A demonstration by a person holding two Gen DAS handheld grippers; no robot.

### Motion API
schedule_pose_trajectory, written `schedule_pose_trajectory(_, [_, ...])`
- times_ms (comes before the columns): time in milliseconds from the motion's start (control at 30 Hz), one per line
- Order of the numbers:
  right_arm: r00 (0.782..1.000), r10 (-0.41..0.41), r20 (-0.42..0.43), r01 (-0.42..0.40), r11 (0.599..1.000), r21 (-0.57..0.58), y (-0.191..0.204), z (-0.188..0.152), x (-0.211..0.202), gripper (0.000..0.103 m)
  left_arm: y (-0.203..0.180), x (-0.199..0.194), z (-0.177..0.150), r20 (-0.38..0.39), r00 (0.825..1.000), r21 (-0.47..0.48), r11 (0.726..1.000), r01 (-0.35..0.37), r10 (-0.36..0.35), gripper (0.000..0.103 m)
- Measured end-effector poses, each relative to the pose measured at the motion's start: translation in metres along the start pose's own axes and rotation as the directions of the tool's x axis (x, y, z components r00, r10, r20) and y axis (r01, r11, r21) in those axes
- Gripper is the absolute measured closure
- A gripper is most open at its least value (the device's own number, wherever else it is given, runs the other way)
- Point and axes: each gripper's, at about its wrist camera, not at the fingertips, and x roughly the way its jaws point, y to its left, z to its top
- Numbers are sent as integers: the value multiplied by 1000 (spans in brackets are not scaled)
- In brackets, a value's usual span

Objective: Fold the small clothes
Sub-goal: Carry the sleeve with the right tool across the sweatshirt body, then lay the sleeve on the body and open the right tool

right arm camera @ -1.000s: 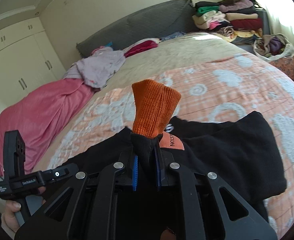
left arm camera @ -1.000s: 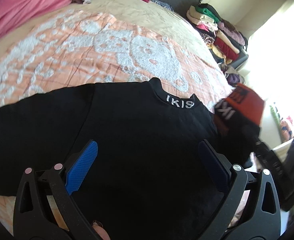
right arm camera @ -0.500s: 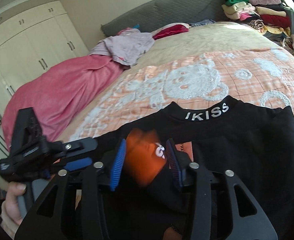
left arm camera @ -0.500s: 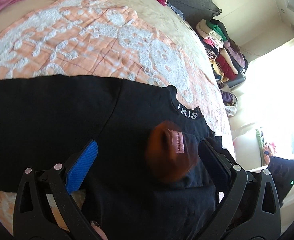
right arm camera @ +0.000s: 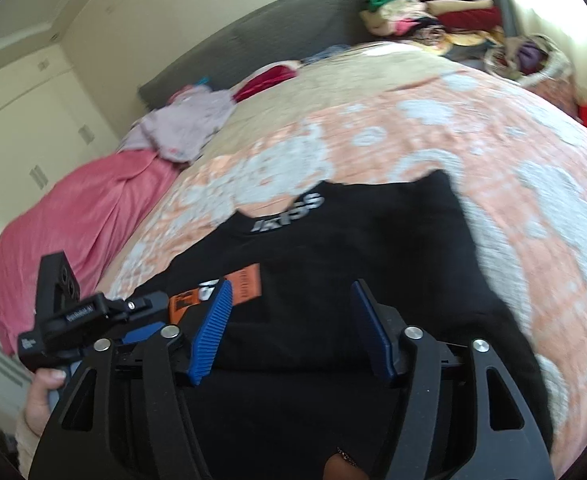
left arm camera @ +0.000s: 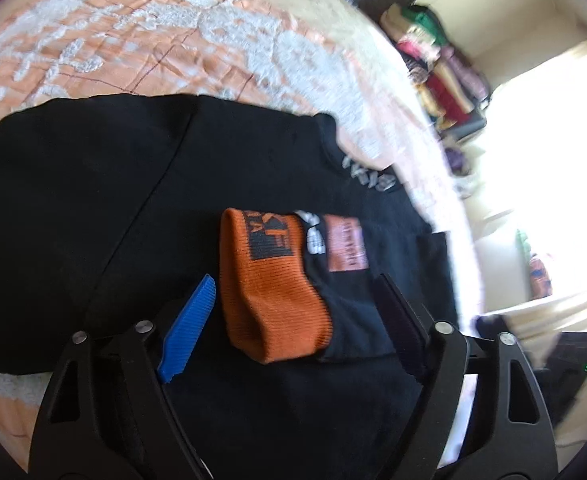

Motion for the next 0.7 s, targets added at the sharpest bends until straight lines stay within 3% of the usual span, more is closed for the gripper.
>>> schedule_pose_trajectory(133, [998, -57, 26, 57, 998, 19, -21, 0, -20, 41, -9, 14, -5, 14, 996, 56, 994, -90, 89, 25])
schedule_pose_trajectory(200, [996, -76, 36, 75, 997, 34, -31, 0, -26, 41, -14, 16, -6, 31, 994, 83, 991, -104, 101, 41])
schedule_pose_trajectory(333, [994, -100, 45, 97, 994, 55, -43, 1, -33, 41, -10, 17, -1, 36, 997, 60, 996, -69, 66, 93])
schedule_pose_trajectory(467, [992, -118, 46, 115, 992, 59, -50, 1, -34, 41, -14, 1, 1, 75, 997, 75, 997, -30, 24, 95])
schedule_pose_trajectory(600, [990, -133, 40, 131, 990, 48, -49, 1, -30, 41, -22, -21, 1, 136, 988, 139, 987, -86, 67, 93])
schedule_pose_trajectory(633, [990, -137, 37, 135, 990, 42, -47, 0, -28, 41, -22, -21, 2, 131, 987, 150, 982, -111, 92, 86])
schedule_pose_trajectory(667, [989, -144, 31, 143, 989, 35, -46, -1, -25, 41, -20, -22, 3, 132, 985, 152, 980, -130, 111, 71])
schedule_pose_trajectory(700, [989, -146, 23, 145, 989, 29, -44, -2, -22, 41, -20, -23, 3, 135, 983, 158, 977, -141, 120, 66])
